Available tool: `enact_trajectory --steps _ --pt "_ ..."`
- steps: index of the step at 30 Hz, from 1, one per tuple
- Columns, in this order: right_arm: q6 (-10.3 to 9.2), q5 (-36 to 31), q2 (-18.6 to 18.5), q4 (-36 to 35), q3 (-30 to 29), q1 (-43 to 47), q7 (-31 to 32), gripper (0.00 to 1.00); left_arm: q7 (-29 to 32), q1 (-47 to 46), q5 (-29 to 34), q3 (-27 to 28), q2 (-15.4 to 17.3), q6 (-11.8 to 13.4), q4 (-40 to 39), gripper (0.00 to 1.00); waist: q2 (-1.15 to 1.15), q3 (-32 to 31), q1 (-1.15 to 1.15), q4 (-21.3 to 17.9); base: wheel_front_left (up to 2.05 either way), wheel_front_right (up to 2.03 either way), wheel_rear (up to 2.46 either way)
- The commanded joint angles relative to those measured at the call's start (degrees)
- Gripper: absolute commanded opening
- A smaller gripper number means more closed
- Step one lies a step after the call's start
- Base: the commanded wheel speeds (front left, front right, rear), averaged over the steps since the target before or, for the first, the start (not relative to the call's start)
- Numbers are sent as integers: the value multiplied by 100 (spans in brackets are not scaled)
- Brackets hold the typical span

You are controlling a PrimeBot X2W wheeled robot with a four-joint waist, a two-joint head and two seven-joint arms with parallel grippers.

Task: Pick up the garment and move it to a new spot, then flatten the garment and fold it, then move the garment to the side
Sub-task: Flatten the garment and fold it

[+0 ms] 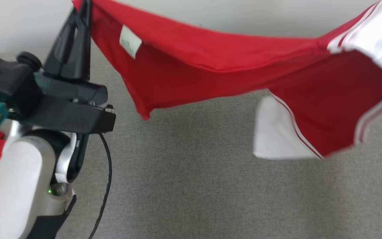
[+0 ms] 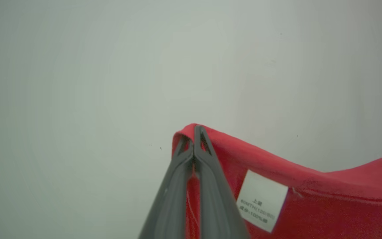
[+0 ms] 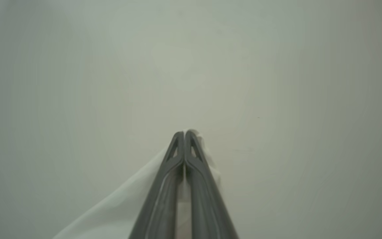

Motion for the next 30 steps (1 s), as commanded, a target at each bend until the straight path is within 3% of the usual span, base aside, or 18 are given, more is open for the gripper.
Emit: enact_trajectory --steps 1,7,12,16,22,25,30 --pt "2 -43 -48 -119 -3 -126 58 0 45 -105 82 18 52 33 -149 0 0 -17 0 18 0 0 0" --pt "2 72 -68 -332 76 -415 386 0 241 -325 221 7 125 88 -691 0 0 -1 0 55 0 0 0" --pt "2 308 -130 231 363 -806 502 0 292 -647 60 -15 60 -23 -406 0 0 97 0 56 0 0 0" --pt "2 490 -194 923 679 -1346 431 0 239 -1087 -138 8 -6 -231 305 0 0 179 0 50 0 0 0" --pt "2 766 -186 2791 1351 -2781 -79 0 -242 -2378 -343 127 -194 -605 2299 0 0 385 0 35 0 0 0" --pt "2 877 -30 3948 1780 -3762 -484 0 -632 -3221 -239 96 -290 -769 3613 0 0 473 0 29 0 0 0" --pt "2 824 188 5057 1979 -4759 -695 0 -1266 -4141 -182 164 -368 -870 4806 0 0 743 0 -5 0 0 0"
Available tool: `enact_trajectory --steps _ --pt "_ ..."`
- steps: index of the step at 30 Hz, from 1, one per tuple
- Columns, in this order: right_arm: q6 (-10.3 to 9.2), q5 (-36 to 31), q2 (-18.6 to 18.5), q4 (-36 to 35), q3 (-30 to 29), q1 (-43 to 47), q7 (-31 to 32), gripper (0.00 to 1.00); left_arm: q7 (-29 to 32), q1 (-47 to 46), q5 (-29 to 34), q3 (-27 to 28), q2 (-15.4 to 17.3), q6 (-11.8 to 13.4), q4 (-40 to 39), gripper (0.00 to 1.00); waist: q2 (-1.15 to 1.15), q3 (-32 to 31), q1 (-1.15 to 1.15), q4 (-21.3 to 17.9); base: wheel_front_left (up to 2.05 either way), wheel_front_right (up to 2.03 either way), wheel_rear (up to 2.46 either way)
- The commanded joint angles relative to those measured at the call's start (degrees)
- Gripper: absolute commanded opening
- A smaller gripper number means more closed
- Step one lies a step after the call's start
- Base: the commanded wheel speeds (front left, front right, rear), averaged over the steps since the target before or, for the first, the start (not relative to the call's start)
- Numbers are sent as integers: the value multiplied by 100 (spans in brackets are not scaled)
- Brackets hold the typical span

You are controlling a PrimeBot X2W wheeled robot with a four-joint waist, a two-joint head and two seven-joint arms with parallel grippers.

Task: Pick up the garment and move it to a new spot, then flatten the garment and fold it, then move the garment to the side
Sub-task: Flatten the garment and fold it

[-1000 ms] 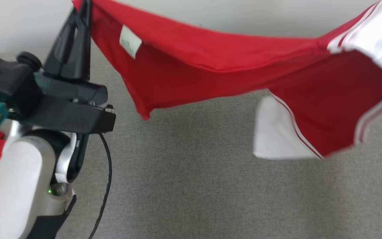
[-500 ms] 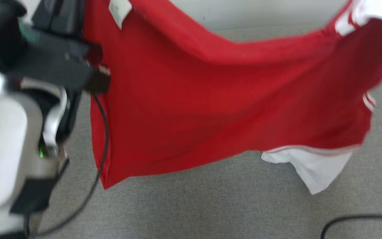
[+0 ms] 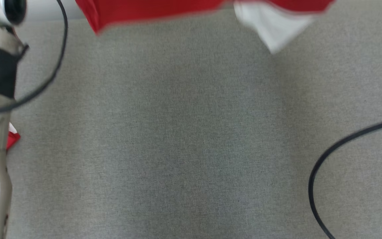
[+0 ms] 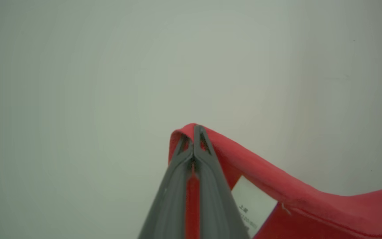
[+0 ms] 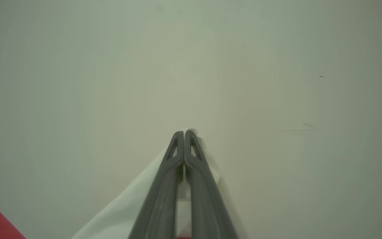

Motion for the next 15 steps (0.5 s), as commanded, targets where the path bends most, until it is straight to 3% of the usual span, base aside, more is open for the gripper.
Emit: enact_trajectory --steps 1,5,9,15 --pt "2 -46 58 221 46 -201 -37 0 -174 -206 -7 0 -38 -70 242 0 -1 227 0 -24 0 0 0" --pt "2 40 157 448 106 -271 -37 0 -544 -417 -40 -73 -178 -248 762 0 -1 573 0 32 0 0 0" --pt "2 255 47 308 472 387 -39 0 -757 169 -164 -83 -406 -375 995 0 -1 797 0 121 0 0 0" --pt "2 825 -21 -286 430 2014 -41 0 -813 1674 -160 162 -654 -351 284 0 -1 883 0 173 0 0 0"
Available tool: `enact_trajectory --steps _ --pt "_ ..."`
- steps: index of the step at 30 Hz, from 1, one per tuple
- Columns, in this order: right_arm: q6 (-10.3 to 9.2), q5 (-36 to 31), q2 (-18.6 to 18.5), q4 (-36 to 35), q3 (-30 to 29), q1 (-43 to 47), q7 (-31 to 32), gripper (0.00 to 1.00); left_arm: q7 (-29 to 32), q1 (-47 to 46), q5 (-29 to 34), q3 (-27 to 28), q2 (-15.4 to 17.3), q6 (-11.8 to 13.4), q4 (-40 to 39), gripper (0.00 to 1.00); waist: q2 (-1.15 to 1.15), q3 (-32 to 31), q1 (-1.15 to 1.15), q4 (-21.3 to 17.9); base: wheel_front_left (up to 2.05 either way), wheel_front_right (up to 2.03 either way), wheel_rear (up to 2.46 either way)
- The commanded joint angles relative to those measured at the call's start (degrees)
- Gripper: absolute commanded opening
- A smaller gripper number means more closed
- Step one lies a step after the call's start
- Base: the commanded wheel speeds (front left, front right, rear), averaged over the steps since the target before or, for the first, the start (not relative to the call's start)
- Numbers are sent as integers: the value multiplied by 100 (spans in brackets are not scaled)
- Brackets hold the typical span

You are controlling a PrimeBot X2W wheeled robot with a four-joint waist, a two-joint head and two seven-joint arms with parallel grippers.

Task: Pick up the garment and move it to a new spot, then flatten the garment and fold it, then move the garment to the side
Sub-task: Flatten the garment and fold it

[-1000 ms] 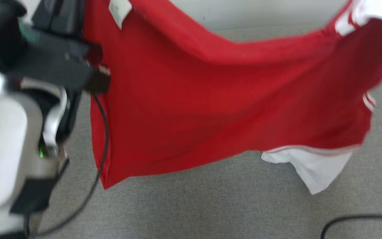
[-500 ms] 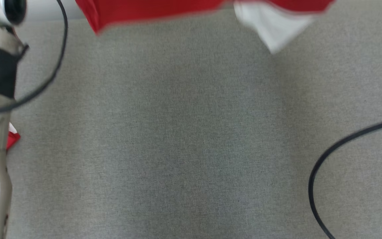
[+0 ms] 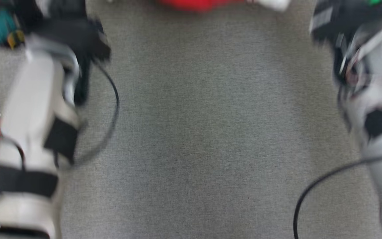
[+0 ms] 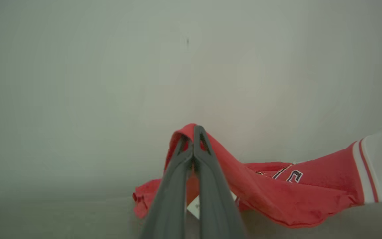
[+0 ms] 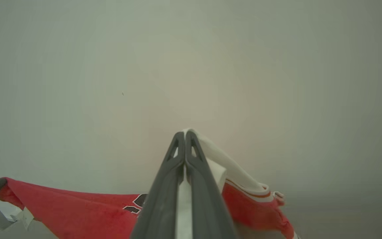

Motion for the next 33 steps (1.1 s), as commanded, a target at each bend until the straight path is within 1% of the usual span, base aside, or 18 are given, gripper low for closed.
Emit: enact_trajectory --steps 1,3,7,9,11,12,13,16,19,24,25,27,33 --pt "2 195 4 -241 -75 495 -15 0 -40 545 51 113 -55 39 -369 0 -1 47 -1 42 0 0 0" --pt "2 409 18 -516 -248 1072 -16 0 -40 1141 115 187 -90 56 -817 0 -1 47 -1 52 0 0 0" --pt "2 615 85 -1046 -503 2213 -17 0 -42 2281 139 313 -163 83 -1607 0 -1 -68 -1 38 0 0 0" --pt "2 682 120 -1246 -696 2765 -16 0 -41 2857 122 332 -185 88 -1828 0 -1 -148 -1 39 0 0 0" --pt "2 564 124 -1409 -835 3285 -17 0 -42 3333 79 285 -187 80 -1953 0 -1 -234 -1 34 0 0 0" --pt "2 540 155 -1480 -928 3539 -17 0 -42 3513 46 279 -194 72 -2040 0 -1 -295 -1 35 0 0 0" --pt "2 540 155 -1480 -928 3539 -17 0 -42 3513 46 279 -194 72 -2040 0 -1 -295 -1 35 0 0 0" --pt "2 523 198 -1612 -1080 4224 -17 0 77 4102 -44 297 -167 144 -2243 0 -1 -493 -1 21 0 0 0" --pt "2 616 199 -1800 -1261 4826 -17 0 293 4525 -253 399 -115 194 -2575 0 -1 -689 -1 60 0 0 0" --pt "2 603 174 -2298 -1550 5796 231 0 1015 5246 -578 480 107 218 -3192 0 -1 -960 -1 59 0 0 0" --pt "2 583 205 -2429 -1611 5979 303 0 1155 5400 -647 474 154 211 -3326 0 -1 -1002 -1 49 0 0 0" --pt "2 528 285 -2696 -1704 6406 493 0 1387 5744 -653 464 247 284 -3588 0 -1 -1099 -1 29 0 0 0" --pt "2 350 714 -3412 -2071 7579 1112 0 1823 6848 -713 552 446 605 -4259 0 -1 -1425 -1 -71 0 0 0"
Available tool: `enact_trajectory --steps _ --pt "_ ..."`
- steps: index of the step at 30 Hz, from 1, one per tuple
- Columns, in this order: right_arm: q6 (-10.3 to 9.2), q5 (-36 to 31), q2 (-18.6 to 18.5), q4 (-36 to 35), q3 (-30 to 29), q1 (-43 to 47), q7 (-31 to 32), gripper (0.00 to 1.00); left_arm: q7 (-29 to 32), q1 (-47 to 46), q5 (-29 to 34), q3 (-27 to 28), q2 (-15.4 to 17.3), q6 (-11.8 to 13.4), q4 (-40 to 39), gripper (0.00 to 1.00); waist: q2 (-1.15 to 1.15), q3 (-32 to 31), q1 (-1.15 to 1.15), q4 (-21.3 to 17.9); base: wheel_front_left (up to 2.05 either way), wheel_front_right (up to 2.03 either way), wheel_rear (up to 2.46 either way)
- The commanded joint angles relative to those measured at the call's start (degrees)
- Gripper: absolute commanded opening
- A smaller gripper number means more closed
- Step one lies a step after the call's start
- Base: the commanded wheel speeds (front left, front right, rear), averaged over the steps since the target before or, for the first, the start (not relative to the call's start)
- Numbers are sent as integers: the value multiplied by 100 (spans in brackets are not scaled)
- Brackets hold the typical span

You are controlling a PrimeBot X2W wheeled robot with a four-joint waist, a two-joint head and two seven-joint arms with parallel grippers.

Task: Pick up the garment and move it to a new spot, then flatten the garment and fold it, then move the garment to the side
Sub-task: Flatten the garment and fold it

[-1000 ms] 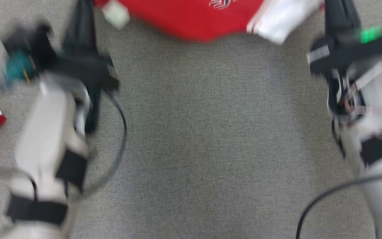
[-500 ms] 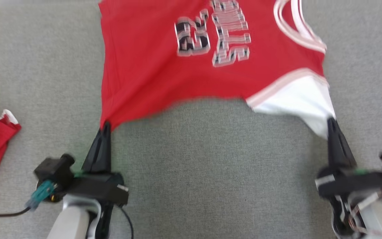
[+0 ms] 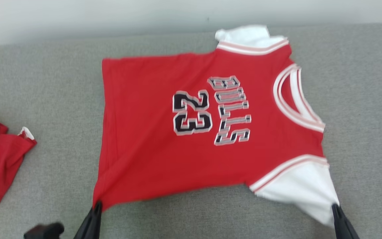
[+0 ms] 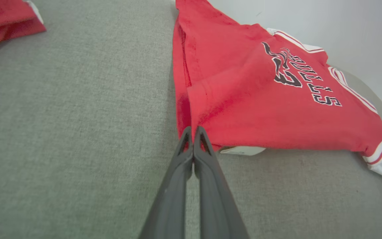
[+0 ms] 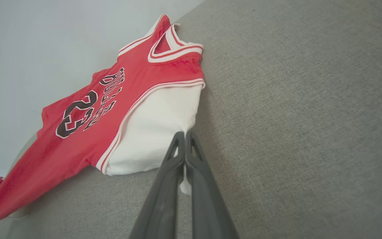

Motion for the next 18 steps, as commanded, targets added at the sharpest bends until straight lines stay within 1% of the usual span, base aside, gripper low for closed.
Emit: enact_trajectory --steps 1,4,8,9,13,18 --pt "2 -45 74 -120 -85 210 88 0 57 224 -50 53 66 64 -94 0 1 -194 2 -80 0 0 0" --pt "2 -162 272 -433 -229 665 429 0 228 659 -105 115 136 176 -337 0 1 -304 2 -120 0 0 0" --pt "2 -299 430 -777 -321 1056 834 0 505 1060 -200 98 172 289 -655 0 1 -365 2 -170 0 0 0" --pt "2 -346 484 -895 -368 1125 959 0 642 1176 -203 92 201 362 -768 0 1 -387 2 -184 0 0 0" --pt "2 -422 548 -1003 -437 1110 1149 0 783 1189 -198 60 199 441 -925 0 1 -380 2 -171 0 0 0" --pt "2 -469 530 -1179 -551 856 1284 0 845 1007 -299 15 93 462 -1052 0 1 -289 2 -153 0 0 0"
